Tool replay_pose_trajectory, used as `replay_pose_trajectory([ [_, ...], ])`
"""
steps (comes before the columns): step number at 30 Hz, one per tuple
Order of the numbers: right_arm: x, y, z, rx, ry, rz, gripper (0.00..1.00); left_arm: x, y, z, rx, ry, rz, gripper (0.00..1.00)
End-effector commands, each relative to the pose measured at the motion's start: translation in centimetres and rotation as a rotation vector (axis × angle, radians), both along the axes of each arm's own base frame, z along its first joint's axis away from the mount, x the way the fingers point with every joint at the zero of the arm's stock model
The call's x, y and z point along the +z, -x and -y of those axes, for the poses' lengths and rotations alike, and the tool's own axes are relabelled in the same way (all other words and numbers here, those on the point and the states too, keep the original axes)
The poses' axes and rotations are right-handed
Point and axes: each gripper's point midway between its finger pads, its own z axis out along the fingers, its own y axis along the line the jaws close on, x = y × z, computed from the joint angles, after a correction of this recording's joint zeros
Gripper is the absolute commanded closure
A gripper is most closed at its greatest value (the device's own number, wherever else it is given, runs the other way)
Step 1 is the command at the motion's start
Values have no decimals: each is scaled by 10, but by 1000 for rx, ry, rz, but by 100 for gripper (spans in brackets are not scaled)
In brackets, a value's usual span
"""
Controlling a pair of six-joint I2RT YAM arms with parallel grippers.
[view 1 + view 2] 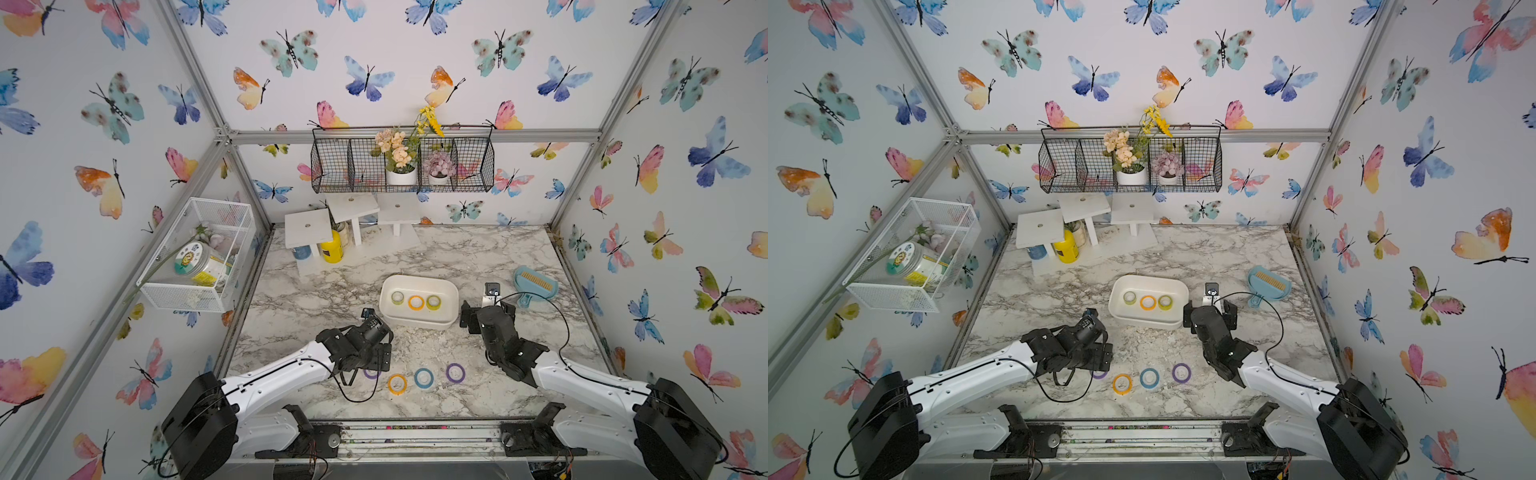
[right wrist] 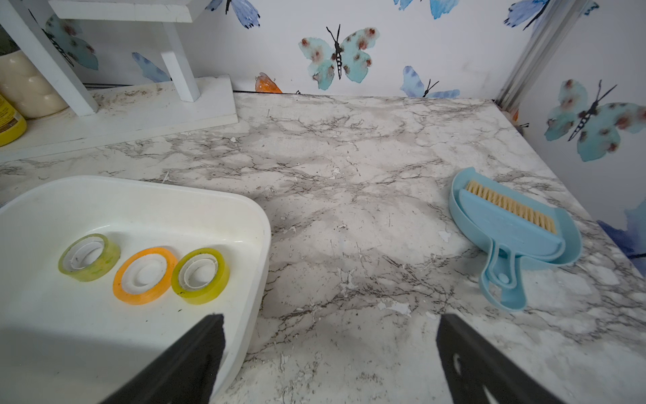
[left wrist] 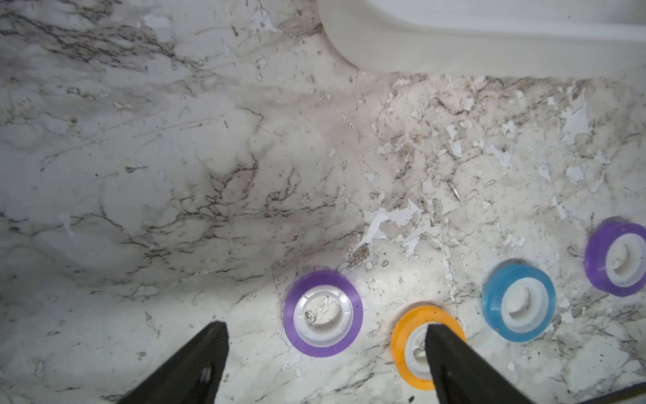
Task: Put the transparent tape into the storage box
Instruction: Pick up the tape at the center of the board.
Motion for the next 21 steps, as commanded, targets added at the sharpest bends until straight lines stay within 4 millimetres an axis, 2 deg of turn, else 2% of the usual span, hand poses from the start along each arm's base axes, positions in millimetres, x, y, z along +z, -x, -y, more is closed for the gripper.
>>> replay_pose_trajectory([
  [1,9,-4,1,-17,-6,11,0,-13,15,1,-25,-17,-80,10],
  [12,9,-4,2,-23,-2,10,0,-39,23,-1,-25,-137,-115,13],
  [21,9,-4,2,-24,-4,10,0,-50,27,1,-37,-133,-136,16],
])
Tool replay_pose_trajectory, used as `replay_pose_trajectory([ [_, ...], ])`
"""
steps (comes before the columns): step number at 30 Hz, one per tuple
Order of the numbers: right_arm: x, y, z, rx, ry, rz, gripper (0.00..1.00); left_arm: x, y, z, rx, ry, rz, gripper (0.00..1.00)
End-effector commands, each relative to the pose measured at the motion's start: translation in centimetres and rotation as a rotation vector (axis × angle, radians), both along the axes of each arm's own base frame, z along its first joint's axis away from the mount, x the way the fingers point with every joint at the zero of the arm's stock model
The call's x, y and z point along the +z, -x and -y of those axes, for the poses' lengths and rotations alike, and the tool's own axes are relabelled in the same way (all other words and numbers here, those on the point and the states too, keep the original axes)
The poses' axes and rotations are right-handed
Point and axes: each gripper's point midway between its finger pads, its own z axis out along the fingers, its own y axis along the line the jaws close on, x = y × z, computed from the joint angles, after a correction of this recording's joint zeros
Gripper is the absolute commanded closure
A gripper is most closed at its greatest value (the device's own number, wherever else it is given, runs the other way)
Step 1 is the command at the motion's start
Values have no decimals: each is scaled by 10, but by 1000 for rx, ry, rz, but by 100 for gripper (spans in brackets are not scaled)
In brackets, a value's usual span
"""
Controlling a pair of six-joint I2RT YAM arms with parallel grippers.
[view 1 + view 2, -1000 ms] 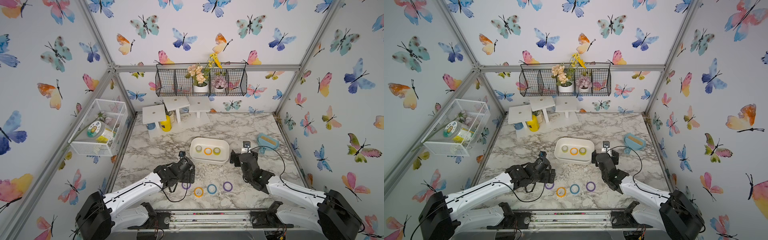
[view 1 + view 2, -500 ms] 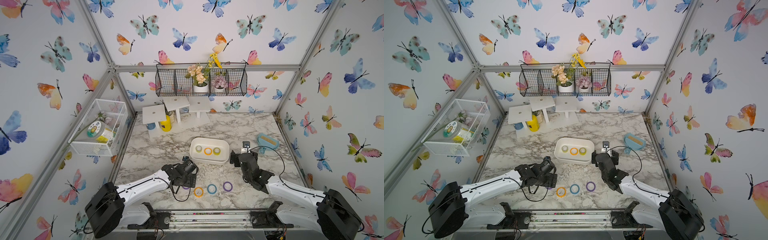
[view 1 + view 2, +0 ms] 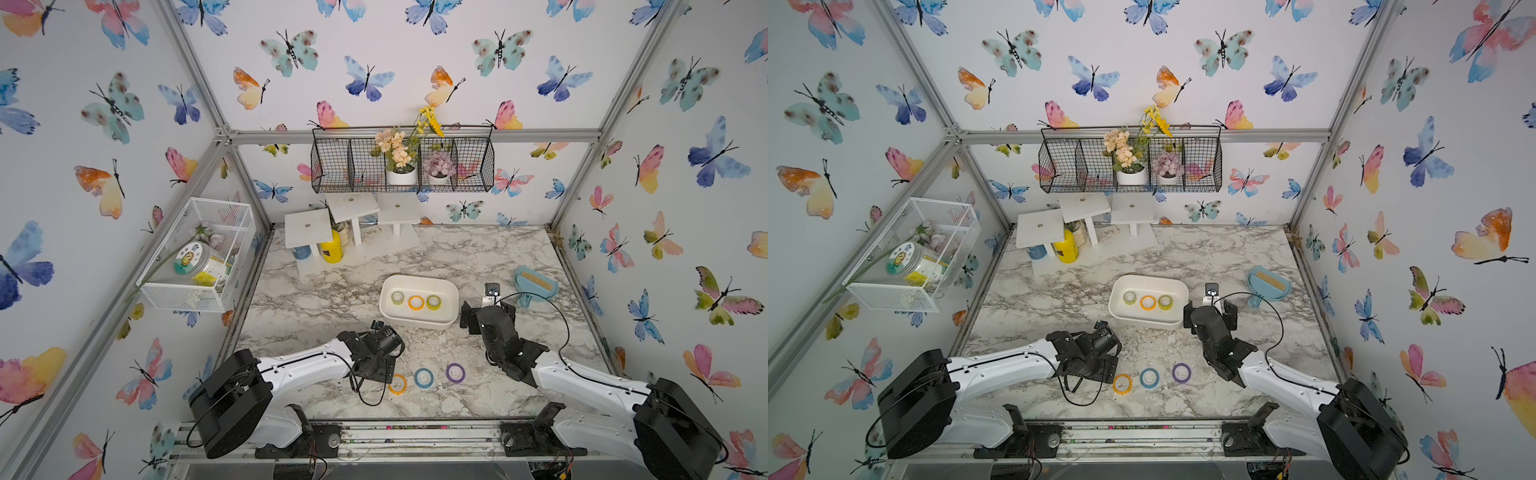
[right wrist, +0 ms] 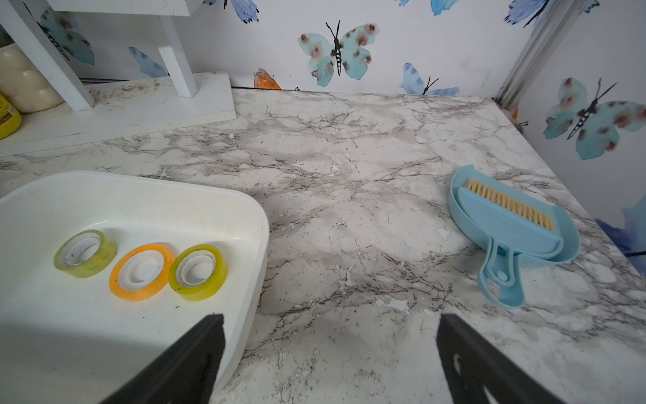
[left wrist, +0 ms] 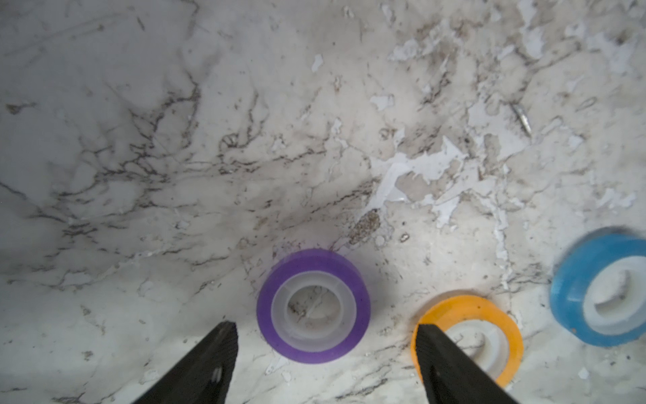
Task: Put the transparent tape into the storage box
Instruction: Pick up the tape at the center of the board.
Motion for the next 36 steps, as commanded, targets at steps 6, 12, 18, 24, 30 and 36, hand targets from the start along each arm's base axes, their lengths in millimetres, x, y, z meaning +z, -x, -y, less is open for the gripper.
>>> replay_pose_trajectory([
  [6,12,-5,2,-27,-15,20,0,-15,5,-6,7,-19,-22,17],
  [12,12,-5,2,-30,-14,22,0,-23,5,-8,8,-38,-35,19],
  [18,11,-5,2,-28,-13,19,0,-22,2,-8,8,-48,-26,27],
  [24,11,-5,1,-27,-16,19,0,-24,2,-8,3,-52,-31,41],
  [30,11,-5,2,-29,-14,17,0,-27,4,-9,-1,-59,-42,43],
  [36,11,-5,3,-34,-12,18,0,-18,0,-8,6,-48,-15,43],
])
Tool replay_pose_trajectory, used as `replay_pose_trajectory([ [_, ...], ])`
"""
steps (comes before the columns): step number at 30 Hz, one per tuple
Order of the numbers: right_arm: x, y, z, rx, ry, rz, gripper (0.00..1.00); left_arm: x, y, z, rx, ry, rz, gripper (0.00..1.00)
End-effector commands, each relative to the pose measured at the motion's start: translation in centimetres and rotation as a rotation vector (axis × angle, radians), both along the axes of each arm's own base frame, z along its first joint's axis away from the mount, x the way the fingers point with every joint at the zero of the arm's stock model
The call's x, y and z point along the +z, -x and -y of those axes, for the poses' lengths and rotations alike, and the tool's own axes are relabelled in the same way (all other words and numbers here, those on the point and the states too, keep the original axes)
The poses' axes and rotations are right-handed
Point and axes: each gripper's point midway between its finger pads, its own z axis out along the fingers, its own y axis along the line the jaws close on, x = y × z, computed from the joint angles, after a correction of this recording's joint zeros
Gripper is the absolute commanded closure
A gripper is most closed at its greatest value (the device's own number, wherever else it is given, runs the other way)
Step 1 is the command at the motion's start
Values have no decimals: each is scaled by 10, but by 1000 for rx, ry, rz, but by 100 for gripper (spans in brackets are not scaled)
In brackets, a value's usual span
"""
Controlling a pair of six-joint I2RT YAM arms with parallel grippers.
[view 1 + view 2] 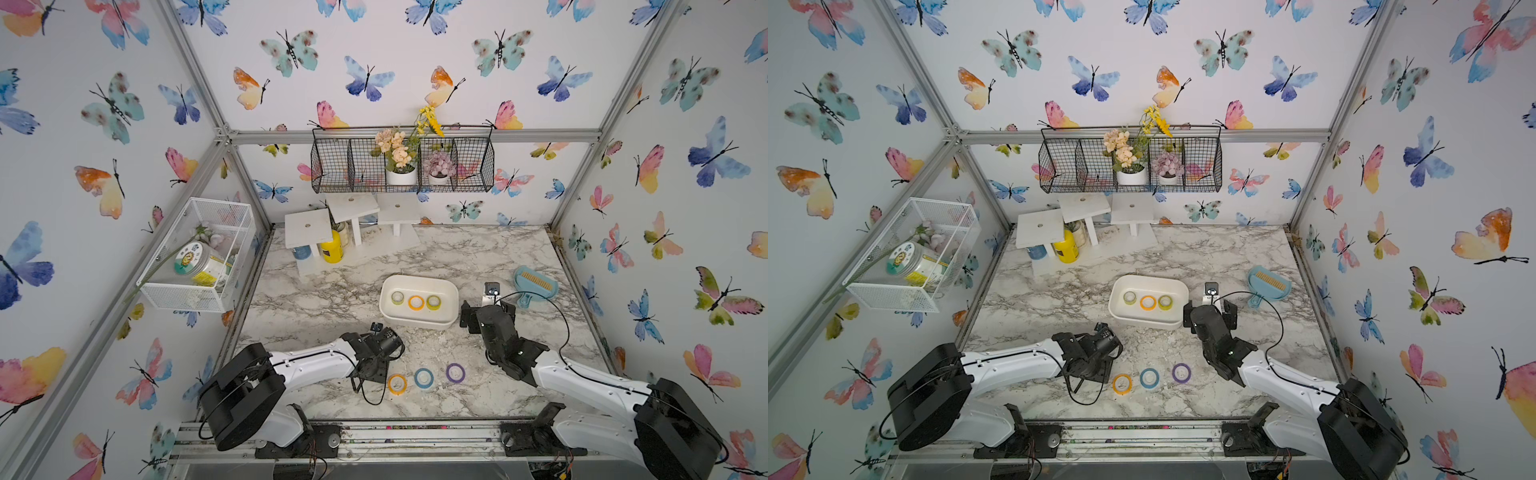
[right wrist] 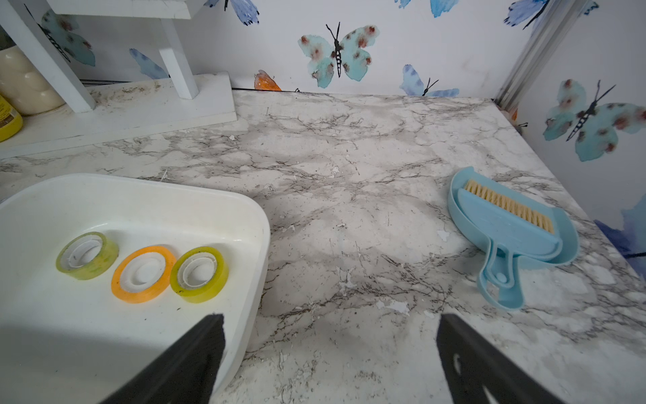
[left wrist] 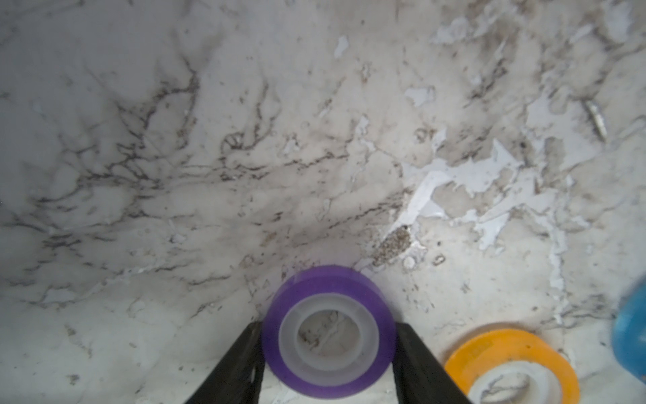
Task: Put the transparent tape into the storage box
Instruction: Pick up the tape at the center of the board.
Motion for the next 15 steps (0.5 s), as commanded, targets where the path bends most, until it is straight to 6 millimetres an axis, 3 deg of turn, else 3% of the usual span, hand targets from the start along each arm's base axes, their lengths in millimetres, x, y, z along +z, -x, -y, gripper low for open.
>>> replay_pose_trajectory([
  [1,8,-4,4,-34,-11,17,0,2,0,-5,3,-16,1,43],
  [7,8,-4,6,-44,-5,17,0,27,-9,-1,-4,2,55,43],
  [15,12,-2,12,-67,-11,31,0,67,-34,18,-33,27,142,43],
])
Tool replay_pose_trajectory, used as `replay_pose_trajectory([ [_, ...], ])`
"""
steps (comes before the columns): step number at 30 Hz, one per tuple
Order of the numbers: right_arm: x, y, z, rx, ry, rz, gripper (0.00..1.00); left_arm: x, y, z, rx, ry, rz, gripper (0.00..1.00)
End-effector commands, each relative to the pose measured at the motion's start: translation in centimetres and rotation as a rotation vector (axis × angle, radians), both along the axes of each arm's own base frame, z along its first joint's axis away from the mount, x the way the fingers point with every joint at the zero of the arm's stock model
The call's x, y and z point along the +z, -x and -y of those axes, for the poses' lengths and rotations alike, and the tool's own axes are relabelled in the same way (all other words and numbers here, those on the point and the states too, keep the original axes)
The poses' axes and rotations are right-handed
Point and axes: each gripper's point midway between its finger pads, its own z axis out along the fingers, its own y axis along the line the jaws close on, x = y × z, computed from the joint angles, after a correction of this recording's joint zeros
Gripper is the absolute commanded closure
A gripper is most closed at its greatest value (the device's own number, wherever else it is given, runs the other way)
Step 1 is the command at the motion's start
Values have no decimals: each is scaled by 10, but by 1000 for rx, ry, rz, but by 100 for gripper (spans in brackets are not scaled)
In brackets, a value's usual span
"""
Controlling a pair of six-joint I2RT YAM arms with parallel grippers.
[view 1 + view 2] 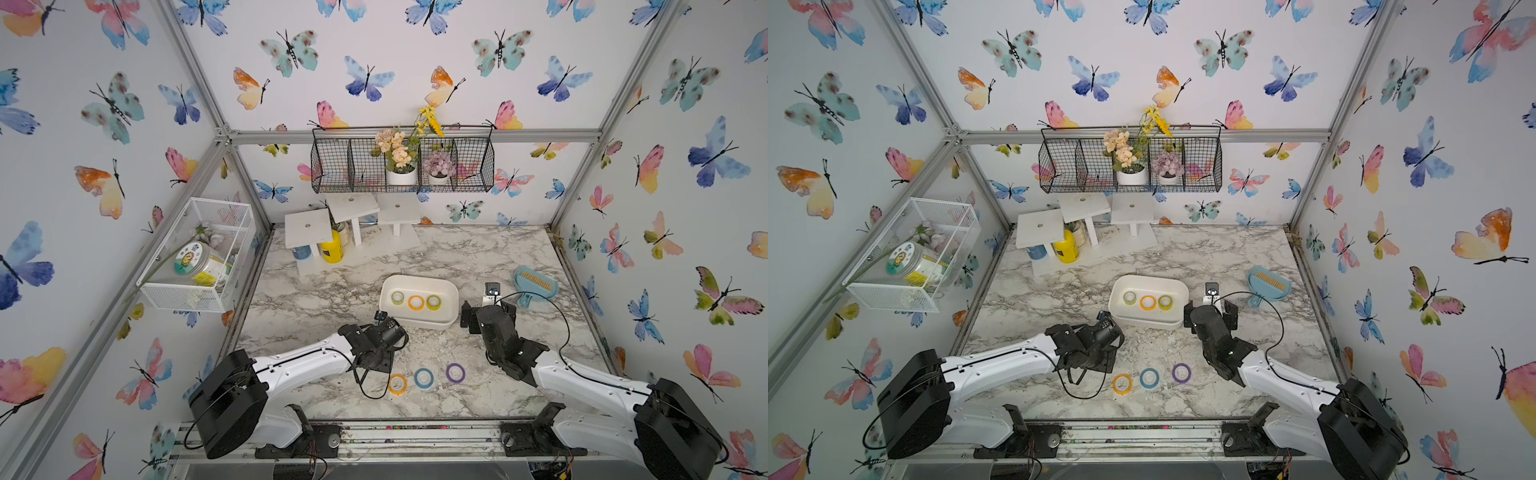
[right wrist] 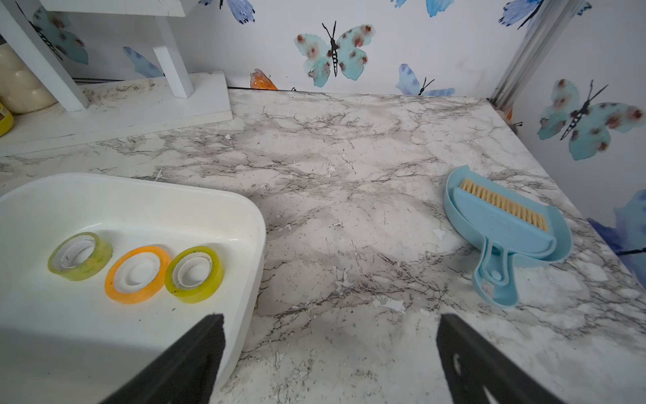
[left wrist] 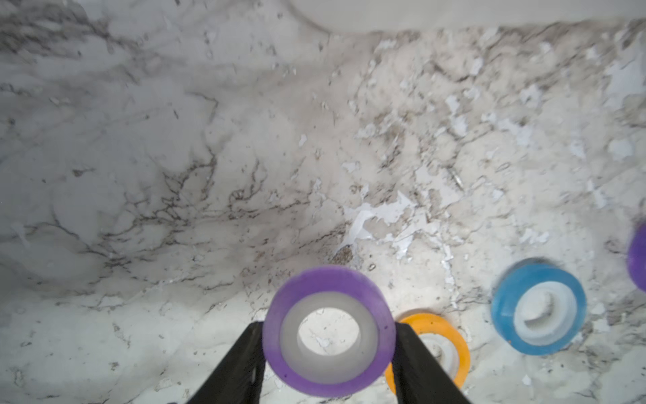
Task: Put the transparent tape into the storage box
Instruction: Pick up the tape at the center of the board, then place the tape in the storage box.
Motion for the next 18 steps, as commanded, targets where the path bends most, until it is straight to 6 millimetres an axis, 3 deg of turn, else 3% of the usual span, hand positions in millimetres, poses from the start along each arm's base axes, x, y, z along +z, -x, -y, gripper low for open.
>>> replay_pose_trajectory([
  [1,13,-2,9,-51,-12,33,0,22,-17,1,-14,-37,61,43],
  [9,14,-1,11,-57,-16,41,0,62,-71,41,-71,-9,166,43],
  [18,15,-1,11,-55,-20,41,0,59,-129,57,-79,-32,196,44],
])
